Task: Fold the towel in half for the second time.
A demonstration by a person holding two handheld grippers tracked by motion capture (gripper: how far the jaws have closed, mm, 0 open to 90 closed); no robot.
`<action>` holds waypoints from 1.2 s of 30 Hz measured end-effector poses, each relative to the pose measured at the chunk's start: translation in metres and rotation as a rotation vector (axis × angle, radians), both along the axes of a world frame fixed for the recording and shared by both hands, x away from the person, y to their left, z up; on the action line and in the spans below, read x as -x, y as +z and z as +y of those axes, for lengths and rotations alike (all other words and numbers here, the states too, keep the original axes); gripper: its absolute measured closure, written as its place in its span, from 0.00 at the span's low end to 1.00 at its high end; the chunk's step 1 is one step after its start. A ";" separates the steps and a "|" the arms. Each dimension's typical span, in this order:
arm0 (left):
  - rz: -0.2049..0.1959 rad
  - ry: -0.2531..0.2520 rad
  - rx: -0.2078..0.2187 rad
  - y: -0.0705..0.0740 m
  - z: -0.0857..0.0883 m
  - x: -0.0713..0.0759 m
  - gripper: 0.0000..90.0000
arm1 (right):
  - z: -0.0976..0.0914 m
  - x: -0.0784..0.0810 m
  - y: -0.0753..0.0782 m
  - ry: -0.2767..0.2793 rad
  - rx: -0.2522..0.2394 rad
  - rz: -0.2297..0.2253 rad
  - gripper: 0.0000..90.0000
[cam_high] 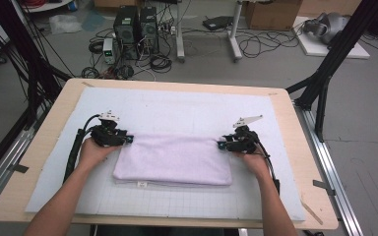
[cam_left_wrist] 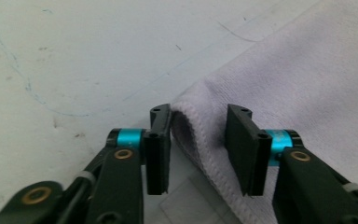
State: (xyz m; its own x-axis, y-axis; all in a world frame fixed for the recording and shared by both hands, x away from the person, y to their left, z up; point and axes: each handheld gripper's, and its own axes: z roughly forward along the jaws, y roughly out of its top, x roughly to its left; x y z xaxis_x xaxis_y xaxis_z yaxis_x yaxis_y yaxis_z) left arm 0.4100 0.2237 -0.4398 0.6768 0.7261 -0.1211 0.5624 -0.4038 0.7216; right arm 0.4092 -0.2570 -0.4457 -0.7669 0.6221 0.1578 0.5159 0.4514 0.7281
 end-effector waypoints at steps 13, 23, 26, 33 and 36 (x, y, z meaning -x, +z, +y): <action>-0.087 0.004 -0.037 0.012 -0.005 0.009 0.92 | 0.005 0.003 0.012 0.010 0.016 -0.024 0.90; -0.179 0.076 -0.014 0.044 -0.003 -0.003 0.92 | 0.014 -0.013 0.047 -0.027 0.023 -0.094 0.90; -0.198 0.099 -0.012 0.055 -0.003 -0.011 0.92 | 0.014 -0.021 0.057 -0.046 0.025 -0.117 0.90; -0.195 0.159 -0.038 0.069 -0.007 -0.037 0.77 | 0.010 -0.046 0.076 -0.116 0.035 -0.182 0.74; -0.164 0.172 -0.034 0.064 0.000 -0.039 0.71 | 0.006 -0.052 0.071 -0.146 0.004 -0.134 0.63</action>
